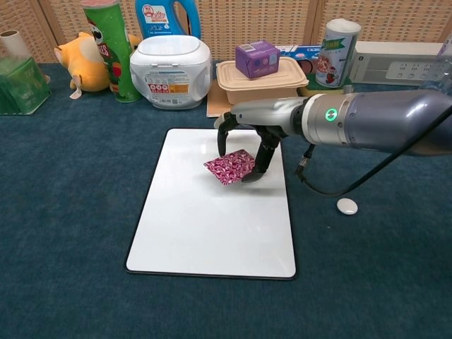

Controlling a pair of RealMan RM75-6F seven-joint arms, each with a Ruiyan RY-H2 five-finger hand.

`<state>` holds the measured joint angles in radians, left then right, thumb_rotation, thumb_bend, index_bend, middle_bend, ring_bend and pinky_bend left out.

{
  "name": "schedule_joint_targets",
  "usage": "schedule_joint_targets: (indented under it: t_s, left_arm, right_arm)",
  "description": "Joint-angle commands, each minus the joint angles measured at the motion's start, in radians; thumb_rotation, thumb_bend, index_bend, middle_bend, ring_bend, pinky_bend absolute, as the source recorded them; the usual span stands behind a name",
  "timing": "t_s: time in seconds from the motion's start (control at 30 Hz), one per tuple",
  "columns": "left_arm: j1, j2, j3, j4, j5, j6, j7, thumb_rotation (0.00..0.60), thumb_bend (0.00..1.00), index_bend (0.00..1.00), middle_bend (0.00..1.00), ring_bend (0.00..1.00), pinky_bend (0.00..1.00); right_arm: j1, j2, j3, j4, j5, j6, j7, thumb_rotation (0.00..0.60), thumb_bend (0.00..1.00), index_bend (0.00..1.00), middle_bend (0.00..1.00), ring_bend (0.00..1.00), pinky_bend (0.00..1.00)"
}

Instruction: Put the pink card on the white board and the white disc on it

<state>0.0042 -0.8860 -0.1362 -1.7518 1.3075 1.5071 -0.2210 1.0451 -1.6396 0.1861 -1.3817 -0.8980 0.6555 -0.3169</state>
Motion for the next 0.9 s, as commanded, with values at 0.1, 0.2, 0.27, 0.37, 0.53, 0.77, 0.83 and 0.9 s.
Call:
schedule_joint_targets:
  t_s: [0.1, 0.2, 0.27, 0.37, 0.53, 0.77, 0.83, 0.9]
  left_arm:
    - [0.001, -0.002, 0.001, -0.003, -0.001, 0.002, 0.007, 0.6, 0.1, 0.0, 0.0, 0.0, 0.0]
    - [0.002, -0.003, 0.0, -0.006, -0.003, 0.004, 0.012, 0.6, 0.1, 0.0, 0.0, 0.0, 0.0]
    - [0.002, -0.003, 0.0, -0.007, -0.004, 0.005, 0.012, 0.6, 0.1, 0.0, 0.0, 0.0, 0.0]
    - [0.001, -0.004, 0.0, -0.008, -0.003, 0.003, 0.017, 0.6, 0.1, 0.0, 0.0, 0.0, 0.0]
    - [-0.001, -0.006, 0.003, -0.012, 0.002, 0.003, 0.027, 0.6, 0.1, 0.0, 0.0, 0.0, 0.0]
    - [-0.001, -0.009, 0.004, -0.024, 0.004, 0.008, 0.046, 0.6, 0.1, 0.0, 0.0, 0.0, 0.0]
    - [-0.001, -0.009, 0.004, -0.026, 0.002, 0.009, 0.048, 0.6, 0.1, 0.0, 0.0, 0.0, 0.0]
    - [0.0, -0.01, 0.004, -0.028, 0.001, 0.01, 0.053, 0.6, 0.1, 0.0, 0.0, 0.0, 0.0]
  right_arm:
    - [0.01, 0.018, -0.013, -0.022, 0.024, 0.0, -0.018, 0.6, 0.27, 0.21, 0.02, 0.0, 0.0]
    - [0.007, 0.039, -0.017, -0.044, 0.021, 0.006, -0.014, 0.6, 0.26, 0.19, 0.02, 0.0, 0.0]
    - [0.002, 0.053, -0.02, -0.058, 0.013, 0.01, -0.009, 0.6, 0.26, 0.19, 0.02, 0.0, 0.0]
    - [-0.024, 0.11, -0.041, -0.102, -0.027, 0.028, 0.003, 0.6, 0.26, 0.19, 0.02, 0.0, 0.0]
    - [-0.064, 0.174, -0.076, -0.137, -0.095, 0.044, 0.028, 0.6, 0.26, 0.19, 0.02, 0.0, 0.0]
    - [-0.129, 0.261, -0.128, -0.177, -0.201, 0.048, 0.104, 0.6, 0.27, 0.27, 0.02, 0.0, 0.0]
    - [-0.144, 0.279, -0.145, -0.182, -0.236, 0.052, 0.117, 0.6, 0.27, 0.28, 0.02, 0.0, 0.0]
    - [-0.16, 0.293, -0.162, -0.184, -0.276, 0.059, 0.134, 0.6, 0.28, 0.28, 0.02, 0.0, 0.0]
